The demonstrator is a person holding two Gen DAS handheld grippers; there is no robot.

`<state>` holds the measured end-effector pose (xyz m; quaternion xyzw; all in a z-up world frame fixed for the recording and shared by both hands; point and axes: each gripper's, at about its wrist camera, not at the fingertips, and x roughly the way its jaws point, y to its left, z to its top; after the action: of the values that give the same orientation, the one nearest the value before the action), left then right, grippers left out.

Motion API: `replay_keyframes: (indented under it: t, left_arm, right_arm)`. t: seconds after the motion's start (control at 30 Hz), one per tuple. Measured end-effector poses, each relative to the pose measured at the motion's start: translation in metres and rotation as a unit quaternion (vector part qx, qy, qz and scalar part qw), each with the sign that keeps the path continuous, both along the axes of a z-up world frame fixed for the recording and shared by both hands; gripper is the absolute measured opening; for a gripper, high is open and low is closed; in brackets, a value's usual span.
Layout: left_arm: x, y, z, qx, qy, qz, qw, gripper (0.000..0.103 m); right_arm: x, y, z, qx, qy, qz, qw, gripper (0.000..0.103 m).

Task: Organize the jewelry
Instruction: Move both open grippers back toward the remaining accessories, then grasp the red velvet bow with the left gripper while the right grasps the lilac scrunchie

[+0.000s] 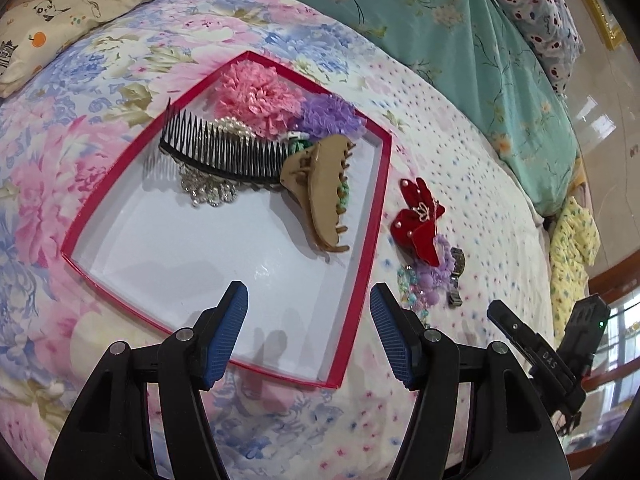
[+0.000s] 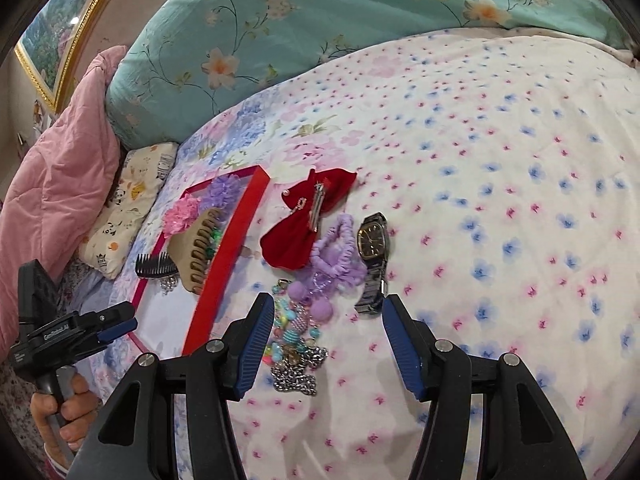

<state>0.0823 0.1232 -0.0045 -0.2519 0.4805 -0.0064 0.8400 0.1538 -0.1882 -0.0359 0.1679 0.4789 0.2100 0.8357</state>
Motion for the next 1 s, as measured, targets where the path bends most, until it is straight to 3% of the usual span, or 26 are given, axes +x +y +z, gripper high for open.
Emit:
replay_keyframes:
  t: [0.1, 0.33, 0.67, 0.73, 1.0]
  left_arm:
    - [0.001, -0.007, -0.002, 0.003, 0.005, -0.008, 0.9999, 0.063]
    - [0.008, -0.022, -0.001, 0.015, 0.008, -0.026, 0.9995, 0.063]
    - [0.037, -0.048, 0.003, 0.038, 0.009, -0.06, 0.9974, 0.063]
    - [0.048, -0.057, 0.005, 0.044, 0.008, -0.073, 0.9963, 0.064]
    - [0.102, -0.113, -0.008, 0.08, 0.02, -0.141, 0.9865, 0.066]
  right_arm:
    - [0.001, 0.004, -0.001, -0.004, -0.004, 0.005, 1.0, 0.058]
    - [0.015, 0.024, -0.015, -0.003, 0.009, 0.026, 1.0, 0.037]
    - [0.056, 0.029, -0.049, 0.006, 0.046, -0.002, 0.999, 0.033]
    - [0.061, 0.028, -0.052, -0.001, 0.046, -0.005, 0.999, 0.015]
    - [0.041, -0.011, -0.023, 0.031, 0.021, -0.019, 0.999, 0.011]
